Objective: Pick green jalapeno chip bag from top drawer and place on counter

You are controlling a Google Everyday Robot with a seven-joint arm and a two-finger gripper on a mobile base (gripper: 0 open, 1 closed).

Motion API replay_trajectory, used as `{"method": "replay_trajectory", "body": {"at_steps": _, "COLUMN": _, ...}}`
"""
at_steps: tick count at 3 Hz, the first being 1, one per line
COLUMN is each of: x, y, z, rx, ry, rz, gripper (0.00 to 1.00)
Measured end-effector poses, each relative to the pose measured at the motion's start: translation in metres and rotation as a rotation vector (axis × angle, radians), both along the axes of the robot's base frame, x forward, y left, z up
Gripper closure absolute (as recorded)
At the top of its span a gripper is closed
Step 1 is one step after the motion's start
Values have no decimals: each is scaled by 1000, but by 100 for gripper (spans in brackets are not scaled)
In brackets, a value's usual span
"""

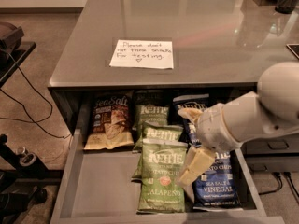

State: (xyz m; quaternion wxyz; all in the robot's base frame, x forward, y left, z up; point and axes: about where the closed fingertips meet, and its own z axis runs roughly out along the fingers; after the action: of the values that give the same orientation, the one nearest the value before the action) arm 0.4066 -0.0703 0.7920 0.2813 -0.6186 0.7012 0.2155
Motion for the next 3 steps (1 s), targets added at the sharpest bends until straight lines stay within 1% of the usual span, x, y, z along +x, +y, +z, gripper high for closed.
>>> {"method": "replay_trajectory", "body": {"at_steps": 1, "x": 12, "y": 1, "z": 0, "rx": -11, "ry": -86, "rz": 14, "gripper": 0}}
{"method": "replay_trajectory", "body": {"at_steps": 2, "x": 12, "y": 1, "z": 0, "rx": -12, "ry": -87, "rz": 15, "gripper": 0}}
{"method": "replay_trajectory", "body": {"at_steps": 3, "x": 13, "y": -2, "z": -11, "rx": -115, "ry": -193, "rz": 74, "gripper": 0}}
